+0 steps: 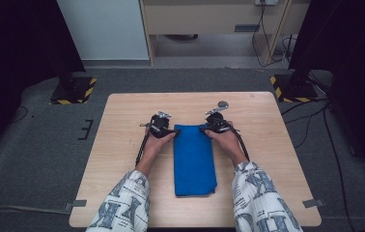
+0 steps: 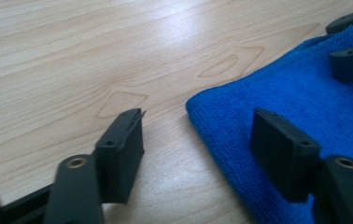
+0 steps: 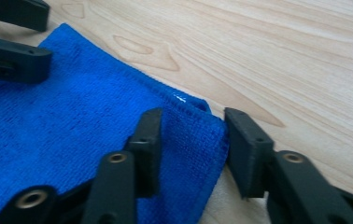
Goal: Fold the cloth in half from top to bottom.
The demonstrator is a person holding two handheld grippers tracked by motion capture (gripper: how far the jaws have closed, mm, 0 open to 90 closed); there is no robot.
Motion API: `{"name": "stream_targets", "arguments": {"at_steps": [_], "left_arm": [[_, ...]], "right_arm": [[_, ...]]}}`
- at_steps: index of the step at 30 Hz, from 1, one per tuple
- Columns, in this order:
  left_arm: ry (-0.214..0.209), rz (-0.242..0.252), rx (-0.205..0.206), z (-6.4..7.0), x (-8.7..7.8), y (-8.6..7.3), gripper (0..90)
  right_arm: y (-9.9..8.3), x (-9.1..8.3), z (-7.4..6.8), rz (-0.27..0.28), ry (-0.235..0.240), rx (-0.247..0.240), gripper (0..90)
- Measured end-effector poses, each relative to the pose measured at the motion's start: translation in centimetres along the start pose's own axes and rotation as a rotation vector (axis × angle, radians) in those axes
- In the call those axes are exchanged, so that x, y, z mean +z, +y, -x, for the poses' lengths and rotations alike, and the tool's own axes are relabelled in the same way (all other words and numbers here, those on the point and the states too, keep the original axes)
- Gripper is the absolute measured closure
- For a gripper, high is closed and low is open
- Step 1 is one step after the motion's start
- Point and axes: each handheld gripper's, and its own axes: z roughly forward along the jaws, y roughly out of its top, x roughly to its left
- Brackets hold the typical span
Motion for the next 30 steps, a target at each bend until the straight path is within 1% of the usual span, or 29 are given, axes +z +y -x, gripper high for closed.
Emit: {"name": "stream_targets", "arguments": {"at_steps": [1,2,4,6,7,10,12,13,15,18,21,22,25,28,30], "left_arm": [[-0.010,-0.005,0.018,0.5,0.0,0.1,40.6],[-0.004,-0.011,0.035,0.8,0.1,0.1,43.1],[-0.014,-0.013,0.043,1.2,0.1,0.2,49.2],[-0.013,-0.019,0.059,1.5,0.2,0.3,55.2],[-0.014,-0.019,0.061,1.7,0.2,0.3,57.8],[-0.016,-0.024,0.051,1.8,0.3,0.4,63.5],[-0.017,-0.031,0.047,1.9,0.3,0.4,67.9],[-0.021,-0.037,0.044,2.0,0.2,0.5,71.5],[-0.022,-0.041,0.045,2.2,0.2,0.5,76.4],[-0.029,-0.049,0.033,2.3,0.3,0.6,83.4],[-0.027,-0.051,0.040,2.6,0.1,0.7,85.1],[-0.026,-0.049,0.044,2.7,0.0,0.8,85.3],[-0.023,-0.033,0.047,2.9,-0.3,1.1,85.5],[-0.016,-0.016,0.065,3.4,-1.0,1.5,85.6],[-0.010,-0.009,0.065,3.5,-1.4,1.7,85.6]], "right_arm": [[-0.1,0.0,-0.1,0.006,0.006,0.002,65.7],[-0.1,0.0,-0.1,0.006,0.012,-0.004,67.3],[-0.3,-0.1,-0.2,0.014,0.013,-0.006,73.4],[-0.4,-0.1,-0.2,0.014,0.017,0.004,78.7],[-0.4,-0.2,-0.2,0.014,0.019,0.013,80.7],[-0.3,-0.2,-0.5,0.000,0.012,0.014,84.2],[-0.2,-0.3,-0.7,-0.013,0.001,0.009,85.2],[-0.1,-0.3,-0.8,-0.019,-0.003,0.006,85.7],[-0.1,-0.4,-0.9,-0.027,-0.004,-0.008,86.0],[0.0,-0.6,-1.1,-0.034,-0.006,-0.024,86.5],[-0.1,-0.9,-1.1,-0.036,-0.004,-0.024,86.7],[-0.1,-1.0,-1.1,-0.034,-0.004,-0.030,86.7],[-0.2,-1.4,-1.1,-0.023,0.001,-0.022,86.7],[-0.2,-2.0,-1.2,-0.005,0.002,-0.019,86.8],[-0.1,-2.6,-1.3,0.012,0.004,-0.023,86.8]]}}
